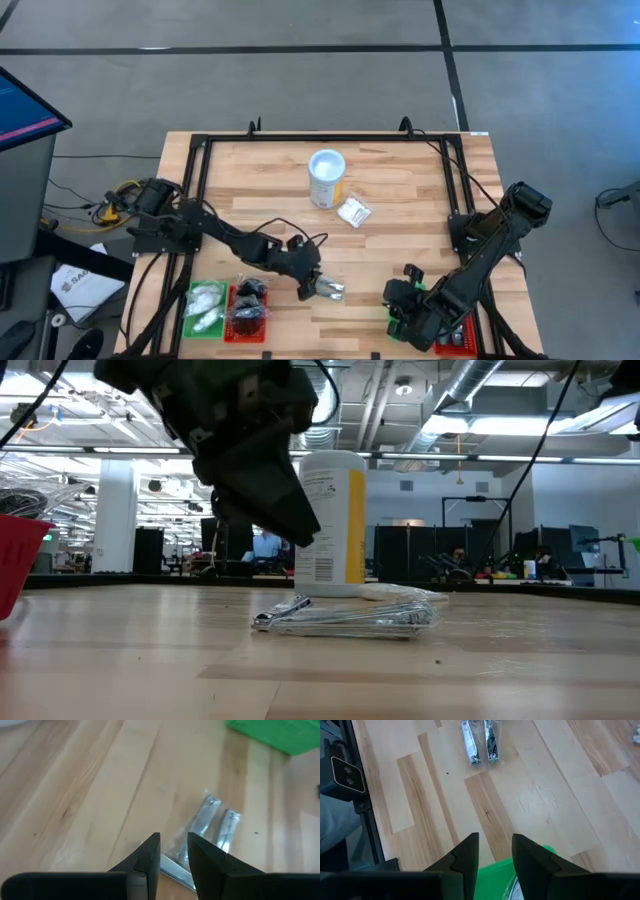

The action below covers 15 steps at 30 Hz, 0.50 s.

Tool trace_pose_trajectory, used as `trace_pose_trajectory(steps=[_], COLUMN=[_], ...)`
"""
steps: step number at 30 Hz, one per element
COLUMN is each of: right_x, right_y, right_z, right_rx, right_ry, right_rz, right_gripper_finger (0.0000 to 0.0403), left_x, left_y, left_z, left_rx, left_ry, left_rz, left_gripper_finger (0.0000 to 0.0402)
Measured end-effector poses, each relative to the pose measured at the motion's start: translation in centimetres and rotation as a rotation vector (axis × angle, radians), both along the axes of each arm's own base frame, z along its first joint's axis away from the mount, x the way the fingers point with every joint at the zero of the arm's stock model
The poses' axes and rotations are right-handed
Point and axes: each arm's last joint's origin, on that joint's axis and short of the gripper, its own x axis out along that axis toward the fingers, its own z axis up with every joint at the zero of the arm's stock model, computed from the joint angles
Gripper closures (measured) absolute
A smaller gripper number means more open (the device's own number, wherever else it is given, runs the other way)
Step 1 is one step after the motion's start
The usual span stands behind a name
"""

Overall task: Pick & Place Travel size toiletries
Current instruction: Put the nail cutter into the right green bin

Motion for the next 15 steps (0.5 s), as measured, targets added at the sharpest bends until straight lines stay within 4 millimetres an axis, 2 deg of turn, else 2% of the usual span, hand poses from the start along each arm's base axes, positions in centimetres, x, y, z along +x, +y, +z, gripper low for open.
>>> trace_pose_trajectory(steps=[15], right_x=[0.05], right_y=[0.05], right_z=[0.0], right_rx=[0.006], right_ry=[-0.005], right_rz=[-0.001], right_gripper_finger=[0.0295], left_x=[0.05], left_y=[0.0], left_z=[-0.39], left_rx=[-0.067], left_ry=[0.052], left_rz=[0.092], left_gripper_finger=[0.0314])
